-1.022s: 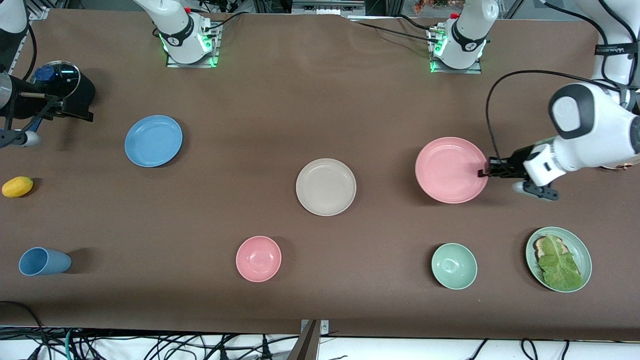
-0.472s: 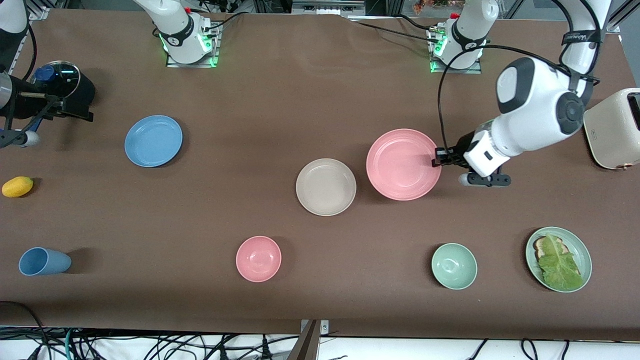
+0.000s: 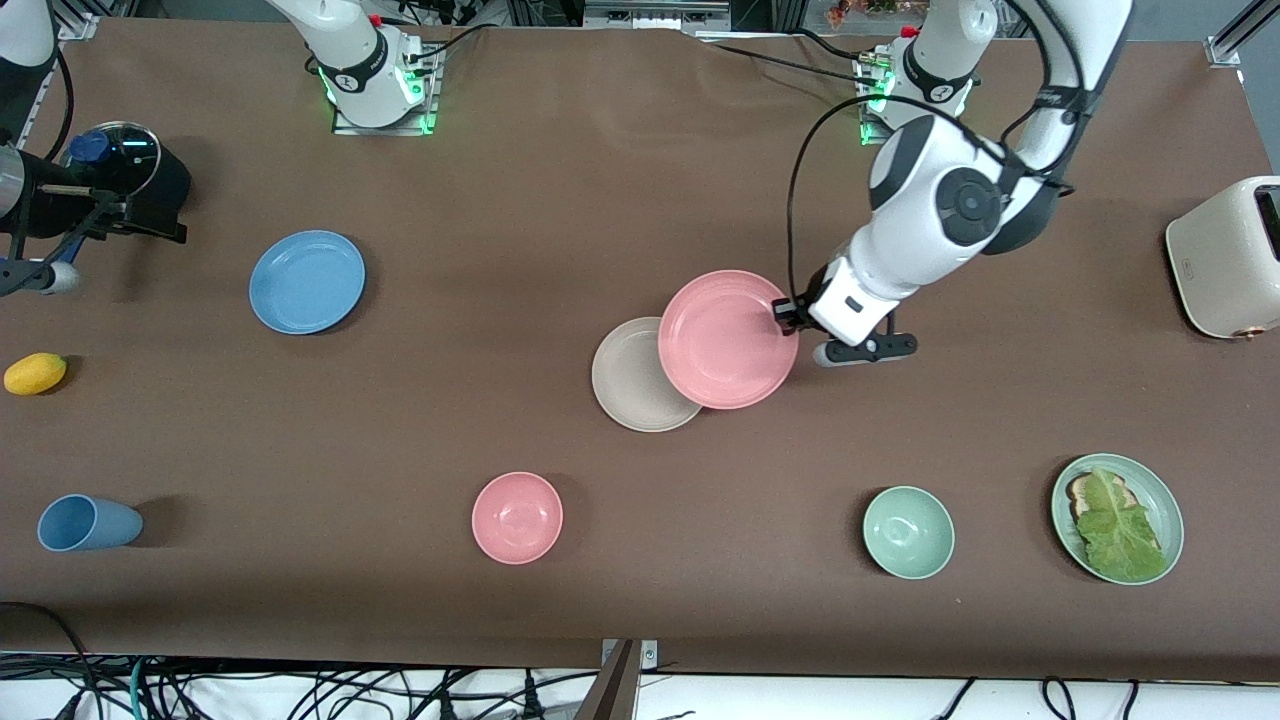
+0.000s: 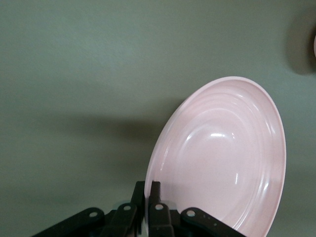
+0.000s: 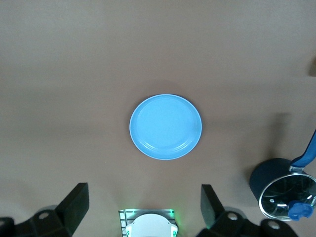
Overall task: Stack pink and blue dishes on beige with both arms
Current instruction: 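Carry the pink plate with the left gripper over the beige plate, then lower the pink plate onto the beige plate and open the left gripper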
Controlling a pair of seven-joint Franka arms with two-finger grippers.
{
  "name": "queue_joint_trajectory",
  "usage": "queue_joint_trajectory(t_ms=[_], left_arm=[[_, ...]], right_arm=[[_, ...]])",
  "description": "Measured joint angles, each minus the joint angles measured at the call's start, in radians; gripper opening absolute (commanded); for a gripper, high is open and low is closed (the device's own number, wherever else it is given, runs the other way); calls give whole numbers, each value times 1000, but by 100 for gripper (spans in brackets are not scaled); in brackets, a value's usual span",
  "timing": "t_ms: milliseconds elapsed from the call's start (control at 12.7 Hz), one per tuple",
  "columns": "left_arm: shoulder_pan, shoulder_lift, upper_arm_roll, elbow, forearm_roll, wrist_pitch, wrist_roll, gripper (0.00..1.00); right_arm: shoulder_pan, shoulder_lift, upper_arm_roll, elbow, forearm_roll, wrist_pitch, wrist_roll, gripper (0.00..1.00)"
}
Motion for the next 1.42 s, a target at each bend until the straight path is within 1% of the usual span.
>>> queue_joint_trajectory(t_ms=[315, 551, 787, 1101, 1416], left_arm=[[-92, 59, -2, 1, 93, 81, -183, 0], [-136, 93, -2, 1, 102, 130, -248, 0], [-152, 133, -1, 1, 114, 179, -273, 0], [-169, 188, -1, 2, 239, 229, -386, 0], [-174, 232, 1, 27, 248, 260, -413, 0]], right_arm=[[0, 0, 0, 0, 0, -1, 0, 100], [0, 0, 0, 0, 0, -5, 0, 100], [0, 0, 0, 0, 0, -6, 0, 100], [-1, 0, 0, 0, 0, -7, 0, 100], [-1, 0, 0, 0, 0, -7, 0, 100]])
